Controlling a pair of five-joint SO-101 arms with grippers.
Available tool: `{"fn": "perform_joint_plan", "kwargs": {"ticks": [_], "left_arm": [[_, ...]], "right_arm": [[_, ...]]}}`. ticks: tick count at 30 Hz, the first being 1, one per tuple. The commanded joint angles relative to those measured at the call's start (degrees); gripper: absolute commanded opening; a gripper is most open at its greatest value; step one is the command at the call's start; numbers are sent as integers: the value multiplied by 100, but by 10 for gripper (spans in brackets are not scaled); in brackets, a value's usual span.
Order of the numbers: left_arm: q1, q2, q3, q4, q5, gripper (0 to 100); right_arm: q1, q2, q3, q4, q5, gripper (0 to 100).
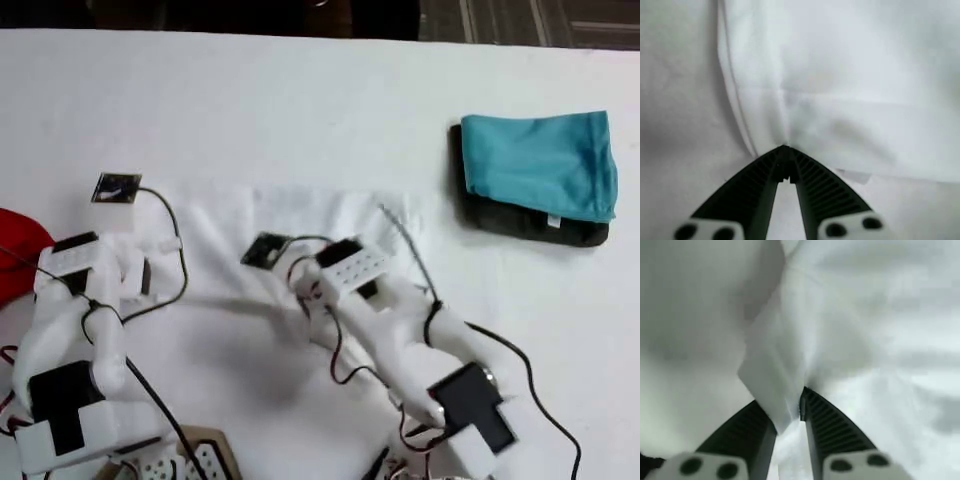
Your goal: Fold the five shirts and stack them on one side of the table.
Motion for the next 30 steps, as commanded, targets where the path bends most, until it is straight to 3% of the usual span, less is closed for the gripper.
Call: {"fn": "perform_joint_plan", "kwargs": {"ticks": [1,7,16,20,23,27,30], "left_arm": [[-35,0,4,-185,26,27],[-35,0,4,-185,26,27],[-35,0,4,-185,18,27],[-35,0,4,-185,18,27],[-35,0,4,-185,18,27],[-35,0,4,-185,18,27],[-35,0,4,-185,18,27]], "right_arm": [[462,-426,-633,286,466,18],[1033,-40,-1820,92,536,18],[1147,2211,-4281,66,492,21],[1209,3029,-5143,585,396,118],[1279,3134,-5705,910,-18,162],[1490,2844,-6092,989,-703,122],[1393,2554,-6084,1393,-738,107]]}}
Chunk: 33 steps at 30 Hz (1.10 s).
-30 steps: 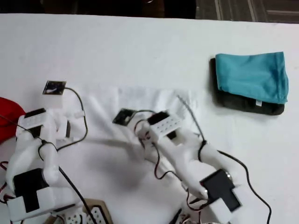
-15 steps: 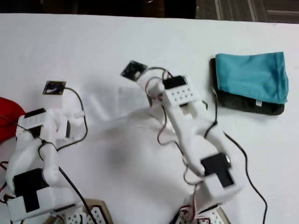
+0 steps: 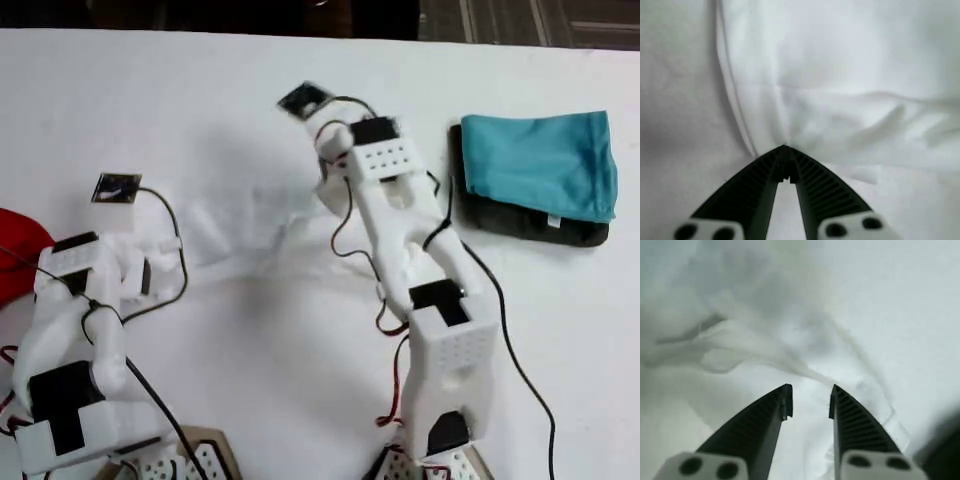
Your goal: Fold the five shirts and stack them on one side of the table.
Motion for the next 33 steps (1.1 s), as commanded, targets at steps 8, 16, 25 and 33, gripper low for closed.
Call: {"fn": "perform_joint_plan", "kwargs": {"ticks": [8,16,25,33], "left_arm": [[-35,0,4,-185,18,27],[-35,0,4,-185,18,27],[-35,0,4,-185,26,27],[-44,0,4,-185,26,27]], "right_arm": [[-989,-804,-246,1138,202,31],[-1385,-92,422,171,53,31],[-1402,435,396,-1024,-255,31],[-1077,-778,440,-101,-229,30]]}}
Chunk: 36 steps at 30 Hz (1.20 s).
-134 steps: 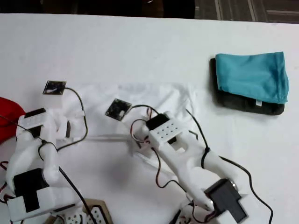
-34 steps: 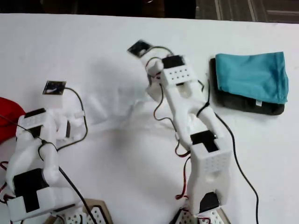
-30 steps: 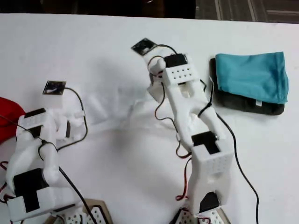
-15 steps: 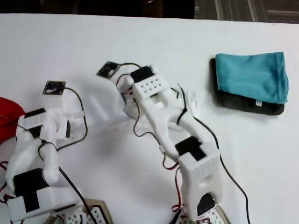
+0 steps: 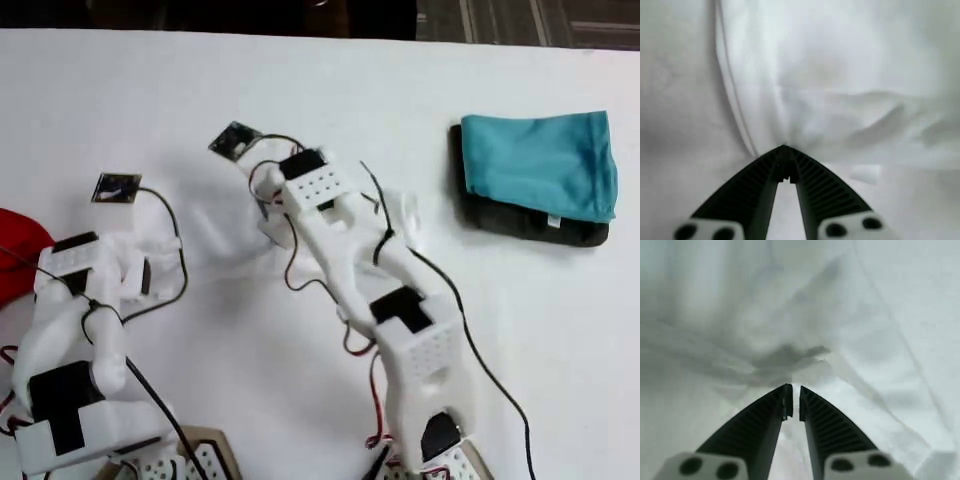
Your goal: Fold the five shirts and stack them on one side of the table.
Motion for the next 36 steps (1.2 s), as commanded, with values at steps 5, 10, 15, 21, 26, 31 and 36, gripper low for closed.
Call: {"fn": "perform_joint_plan", "kwargs": {"ticks": [5,10,15,21,26,31,36], "left_arm": [[-44,0,4,-185,26,27],[-44,0,4,-185,26,27],[-44,0,4,-185,26,27],[-44,0,4,-185,26,27],[-44,0,4,-185,26,27],[-44,0,4,-185,26,27],[-44,0,4,-185,26,27]], "right_arm": [[699,-1156,-35,1314,9,30],[1604,-848,290,954,18,30],[1965,4,484,277,475,30],[2246,804,-484,-224,651,30],[2396,884,-1468,66,642,30],[2281,435,-1714,954,642,22],[2132,-171,-1697,2097,695,19]]}}
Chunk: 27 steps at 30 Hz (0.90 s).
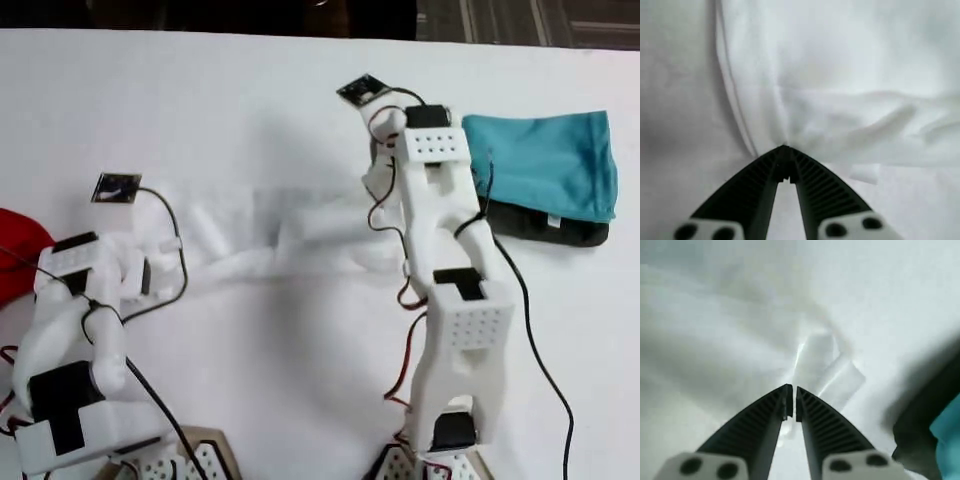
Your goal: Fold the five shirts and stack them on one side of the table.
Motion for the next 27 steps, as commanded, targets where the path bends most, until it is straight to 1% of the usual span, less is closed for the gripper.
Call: {"fn": "perform_joint_plan", "kwargs": {"ticks": [1,4,7,9,14,20,27], "left_arm": [[-44,0,4,-185,26,27],[-44,0,4,-185,26,27],[-44,0,4,-185,26,27],[-44,0,4,-185,26,27],[-44,0,4,-185,26,27],[-44,0,4,-185,26,27],[-44,0,4,-185,35,27]], "right_arm": [[-171,-778,-220,716,53,19],[-312,-1174,220,857,53,19],[-462,-1666,1108,664,62,19],[-532,-2018,1829,198,62,19],[-470,-2527,3473,-1437,62,19],[22,-2527,4369,-2800,9,19],[242,-2589,5266,-2879,70,19]]}}
